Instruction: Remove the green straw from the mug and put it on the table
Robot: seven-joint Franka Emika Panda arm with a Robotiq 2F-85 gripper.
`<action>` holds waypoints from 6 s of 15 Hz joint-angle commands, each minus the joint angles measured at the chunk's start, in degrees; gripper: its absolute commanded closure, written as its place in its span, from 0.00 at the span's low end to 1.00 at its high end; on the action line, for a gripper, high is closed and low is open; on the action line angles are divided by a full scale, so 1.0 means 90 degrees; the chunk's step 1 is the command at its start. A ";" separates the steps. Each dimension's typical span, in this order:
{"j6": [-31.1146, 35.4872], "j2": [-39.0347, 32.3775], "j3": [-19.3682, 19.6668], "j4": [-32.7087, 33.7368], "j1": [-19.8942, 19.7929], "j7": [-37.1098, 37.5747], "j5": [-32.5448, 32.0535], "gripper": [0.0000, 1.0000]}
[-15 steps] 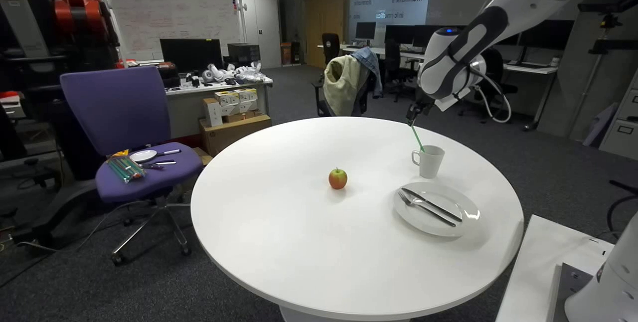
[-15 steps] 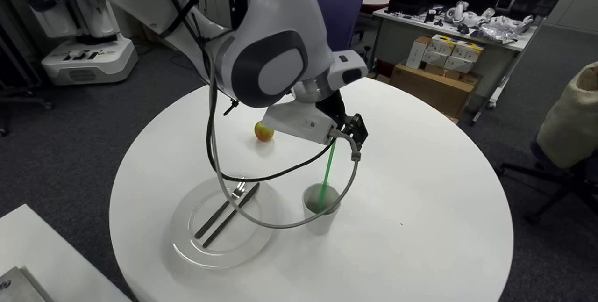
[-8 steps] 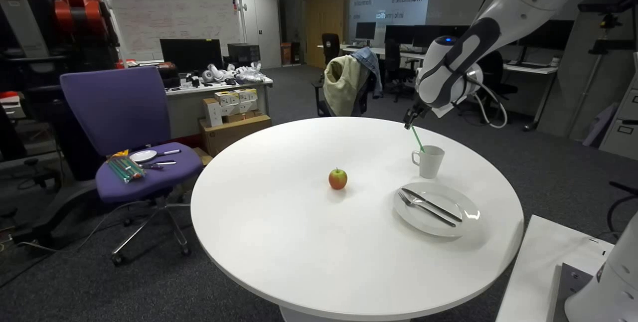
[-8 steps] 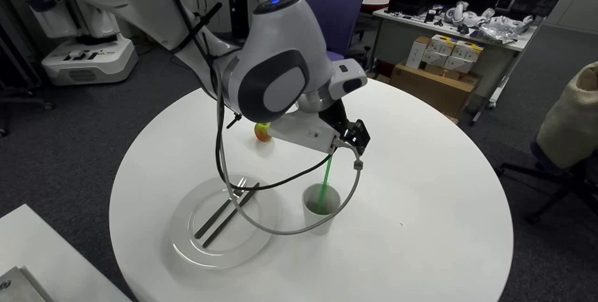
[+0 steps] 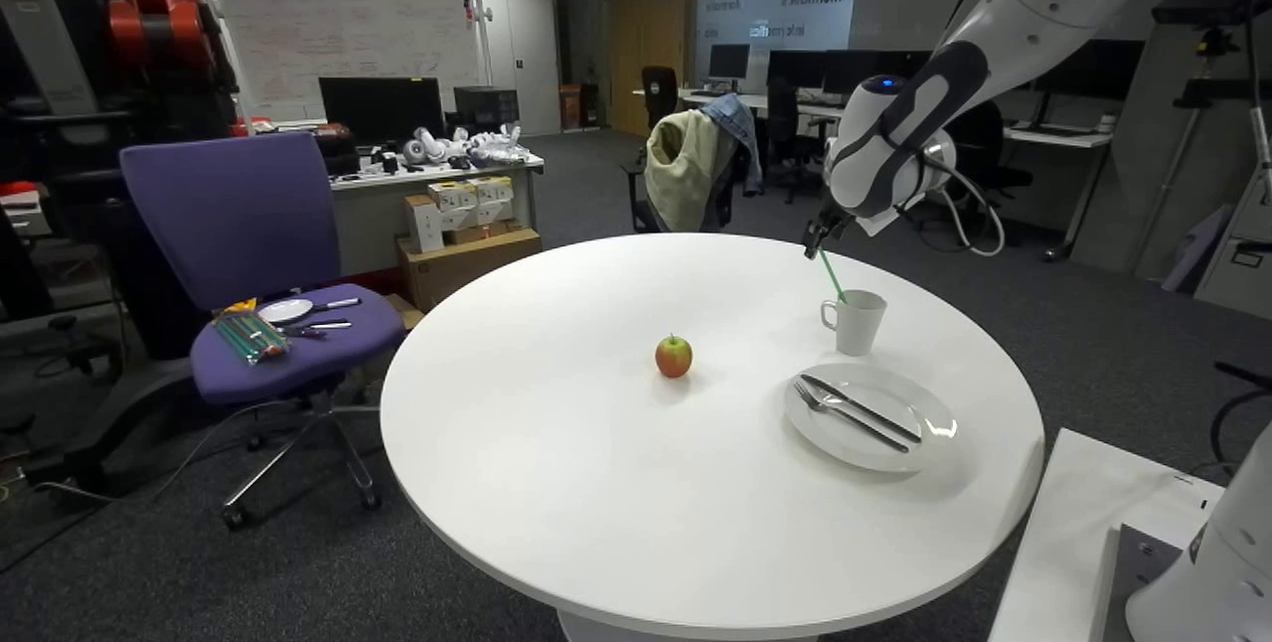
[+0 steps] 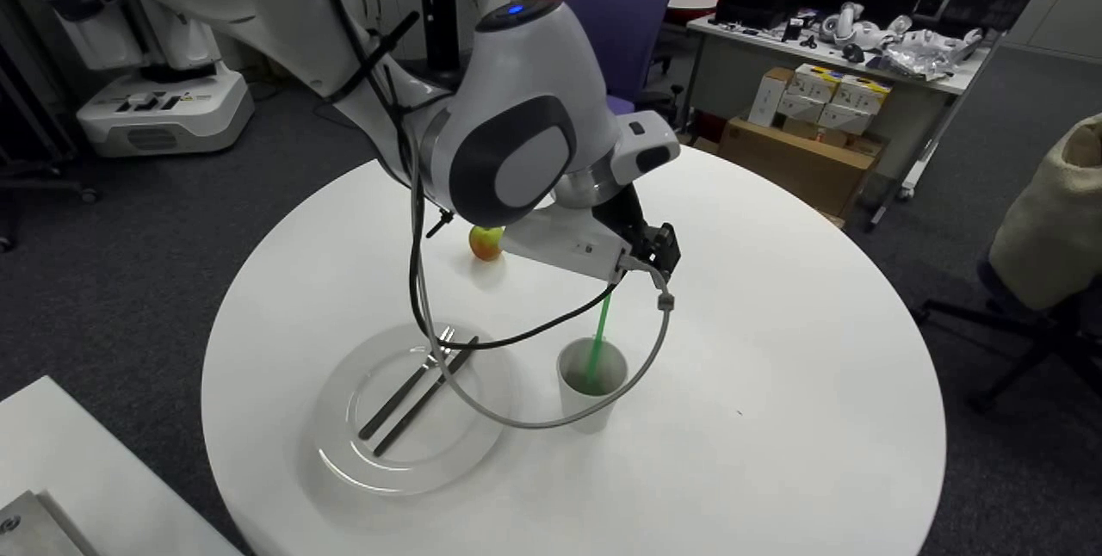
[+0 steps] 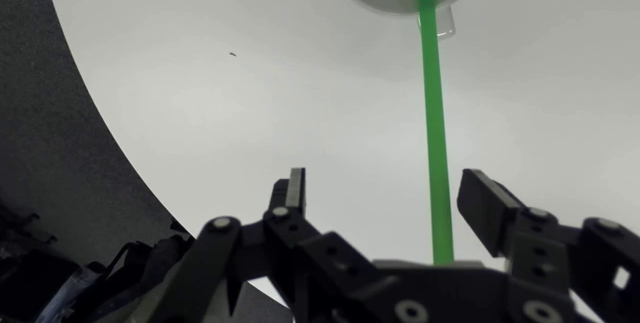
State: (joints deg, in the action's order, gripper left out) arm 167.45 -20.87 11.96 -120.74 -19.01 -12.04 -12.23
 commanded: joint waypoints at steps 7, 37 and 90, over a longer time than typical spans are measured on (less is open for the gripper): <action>0.0054 -0.0212 0.0027 0.0322 -0.0002 -0.0093 0.0139 0.95; -0.1676 -0.0145 0.0170 0.1881 0.0110 0.1104 0.0881 1.00; -0.6310 -0.3422 -0.0100 0.5033 0.0411 0.6998 0.3566 1.00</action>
State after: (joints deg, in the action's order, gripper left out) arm 112.92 -50.96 10.75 -77.68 -15.63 49.81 21.31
